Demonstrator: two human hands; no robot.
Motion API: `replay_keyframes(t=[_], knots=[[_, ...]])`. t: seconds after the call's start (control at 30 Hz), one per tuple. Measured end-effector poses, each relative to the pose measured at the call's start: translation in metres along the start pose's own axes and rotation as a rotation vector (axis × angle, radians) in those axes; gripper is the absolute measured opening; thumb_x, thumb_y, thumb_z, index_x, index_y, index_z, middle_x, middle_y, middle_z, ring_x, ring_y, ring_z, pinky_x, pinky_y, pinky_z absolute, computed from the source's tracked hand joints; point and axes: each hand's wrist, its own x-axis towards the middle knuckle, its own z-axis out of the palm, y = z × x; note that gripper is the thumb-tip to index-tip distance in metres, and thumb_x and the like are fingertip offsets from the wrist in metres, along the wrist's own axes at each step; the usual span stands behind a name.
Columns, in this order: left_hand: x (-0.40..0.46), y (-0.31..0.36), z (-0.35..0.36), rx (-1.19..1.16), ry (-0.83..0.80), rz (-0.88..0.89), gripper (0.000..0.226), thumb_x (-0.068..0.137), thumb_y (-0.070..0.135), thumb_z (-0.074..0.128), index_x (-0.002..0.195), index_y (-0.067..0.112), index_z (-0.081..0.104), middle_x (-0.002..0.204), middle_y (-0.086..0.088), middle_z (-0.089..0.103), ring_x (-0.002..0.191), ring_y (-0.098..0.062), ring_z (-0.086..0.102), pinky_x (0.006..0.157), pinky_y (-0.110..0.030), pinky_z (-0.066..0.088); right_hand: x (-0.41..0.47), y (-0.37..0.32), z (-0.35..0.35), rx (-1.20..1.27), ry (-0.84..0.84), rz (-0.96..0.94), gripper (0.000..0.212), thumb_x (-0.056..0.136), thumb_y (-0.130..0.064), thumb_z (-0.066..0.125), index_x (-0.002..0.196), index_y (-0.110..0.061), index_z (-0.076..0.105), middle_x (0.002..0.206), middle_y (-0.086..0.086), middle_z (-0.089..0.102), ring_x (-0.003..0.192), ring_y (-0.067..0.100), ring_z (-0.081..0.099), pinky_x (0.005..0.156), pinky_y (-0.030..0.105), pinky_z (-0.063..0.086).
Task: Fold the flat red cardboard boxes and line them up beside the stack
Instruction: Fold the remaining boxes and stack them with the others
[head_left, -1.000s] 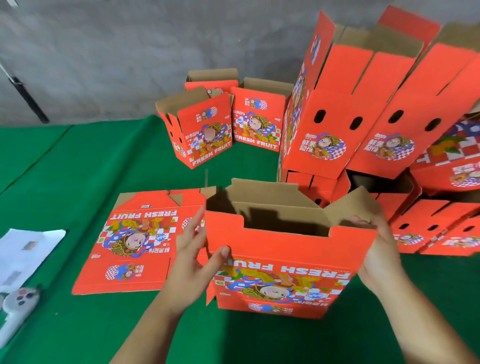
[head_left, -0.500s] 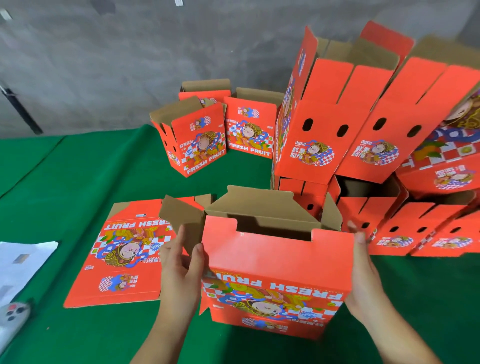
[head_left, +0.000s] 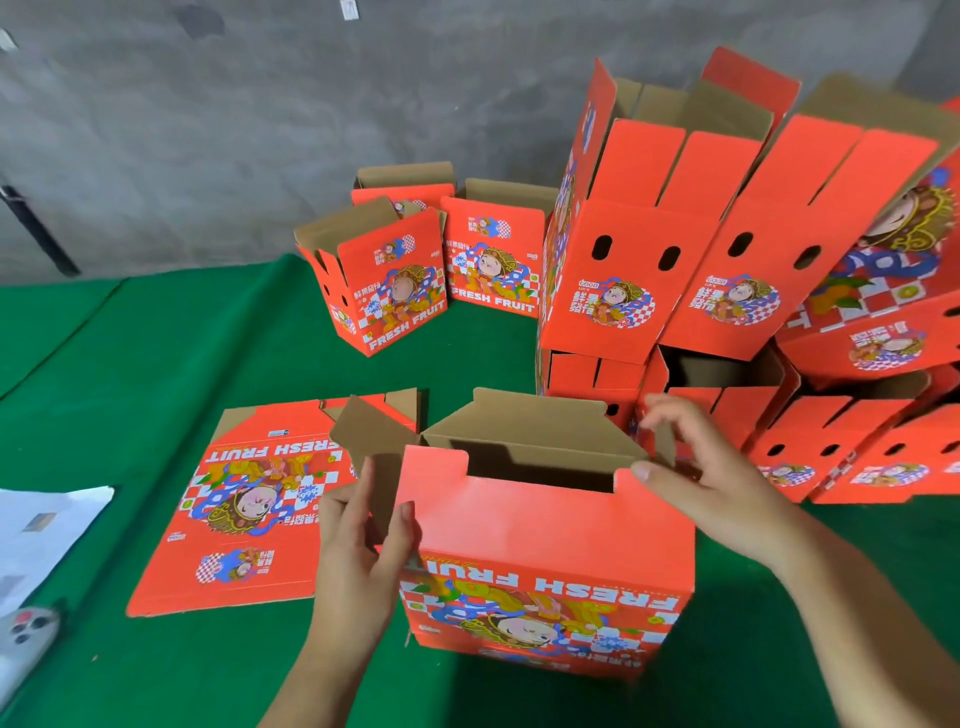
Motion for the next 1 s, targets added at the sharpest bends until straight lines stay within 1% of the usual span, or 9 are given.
replay_keyframes(t=[0.13, 0.27, 0.33, 0.43, 0.57, 0.67, 0.77, 0.87, 1.0], knots=[[0.004, -0.005, -0.002, 0.005, 0.022, -0.027, 0.093, 0.091, 0.018, 0.081, 0.161, 0.041, 0.024, 0.123, 0.013, 0.051, 0.098, -0.007, 0.055, 0.083, -0.017, 0.047, -0.005, 0.012, 0.010, 0.274, 0.386, 0.166, 0.040, 0.096, -0.028, 0.069, 0.111, -0.053, 0.041, 0.111, -0.030, 0.062, 0.109, 0.009, 0.064, 0.081, 0.032, 0.046], [0.009, -0.004, -0.005, -0.115, -0.111, -0.018, 0.118, 0.086, 0.010, 0.075, 0.159, 0.059, -0.003, 0.145, 0.014, 0.048, 0.099, -0.013, 0.060, 0.077, -0.019, 0.056, -0.027, 0.018, 0.035, 0.586, 0.505, 0.290, 0.076, 0.085, -0.018, 0.080, 0.132, -0.059, 0.038, 0.132, 0.001, 0.060, 0.114, 0.020, 0.063, 0.098, 0.042, 0.047], [0.016, 0.000, -0.008, -0.118, -0.267, -0.078, 0.114, 0.085, 0.011, 0.068, 0.161, 0.056, -0.004, 0.162, 0.020, 0.036, 0.115, -0.018, 0.065, 0.086, -0.042, 0.062, -0.033, 0.016, 0.044, 0.480, 0.455, 0.325, 0.079, 0.090, -0.013, 0.076, 0.140, -0.057, 0.033, 0.137, -0.005, 0.060, 0.118, 0.004, 0.060, 0.102, 0.034, 0.043], [0.034, 0.005, -0.012, 0.114, -0.450, 0.103, 0.091, 0.087, 0.014, 0.056, 0.166, 0.037, 0.017, 0.167, 0.012, 0.032, 0.153, -0.015, 0.035, 0.125, -0.053, 0.028, -0.035, 0.006, 0.045, 0.340, 0.251, 0.234, 0.079, 0.098, -0.008, 0.064, 0.151, -0.055, 0.029, 0.151, -0.024, 0.049, 0.132, -0.012, 0.047, 0.114, 0.025, 0.031], [0.041, 0.003, -0.007, 0.320, -0.514, 0.254, 0.071, 0.093, 0.037, 0.050, 0.160, 0.043, 0.028, 0.167, 0.024, 0.024, 0.155, -0.006, 0.019, 0.123, -0.046, 0.019, -0.043, -0.002, 0.057, -0.068, 0.003, 0.045, 0.098, 0.091, -0.032, 0.073, 0.153, -0.066, 0.004, 0.163, -0.037, -0.010, 0.150, -0.014, -0.010, 0.117, 0.027, 0.005], [0.040, -0.005, -0.006, 0.063, -0.607, 0.052, 0.071, 0.085, 0.034, 0.061, 0.150, 0.034, 0.032, 0.169, 0.027, 0.015, 0.160, -0.005, 0.007, 0.126, -0.058, 0.017, -0.046, -0.001, 0.065, -0.075, 0.115, 0.020, 0.093, 0.092, -0.030, 0.069, 0.155, -0.062, 0.008, 0.166, -0.031, -0.003, 0.154, -0.005, -0.004, 0.122, 0.037, 0.011], [0.048, -0.002, -0.008, 0.021, -0.627, 0.023, 0.081, 0.082, 0.045, 0.070, 0.154, 0.043, 0.032, 0.159, 0.025, 0.032, 0.156, -0.012, 0.022, 0.123, -0.060, 0.023, -0.043, 0.002, 0.064, -0.092, 0.100, 0.029, 0.089, 0.095, -0.027, 0.064, 0.155, -0.062, 0.008, 0.166, -0.031, 0.000, 0.155, -0.002, 0.000, 0.123, 0.040, 0.013], [0.058, 0.012, 0.001, 0.092, -0.528, -0.002, 0.058, 0.084, 0.071, 0.054, 0.141, 0.060, 0.047, 0.136, 0.021, 0.048, 0.139, -0.005, 0.039, 0.121, -0.051, 0.030, -0.040, 0.003, 0.065, -0.103, 0.034, 0.035, 0.087, 0.096, -0.033, 0.062, 0.154, -0.064, 0.005, 0.162, -0.037, -0.006, 0.152, -0.009, -0.006, 0.121, 0.036, 0.011], [0.086, 0.036, 0.022, 0.067, -0.477, -0.172, 0.065, 0.085, 0.081, 0.046, 0.108, 0.027, 0.073, 0.110, 0.001, 0.074, 0.111, -0.019, 0.066, 0.110, -0.049, 0.045, -0.034, 0.003, 0.068, -0.130, 0.012, 0.058, 0.086, 0.098, -0.039, 0.061, 0.152, -0.067, -0.001, 0.161, -0.039, -0.015, 0.150, -0.011, -0.015, 0.120, 0.037, 0.006]])
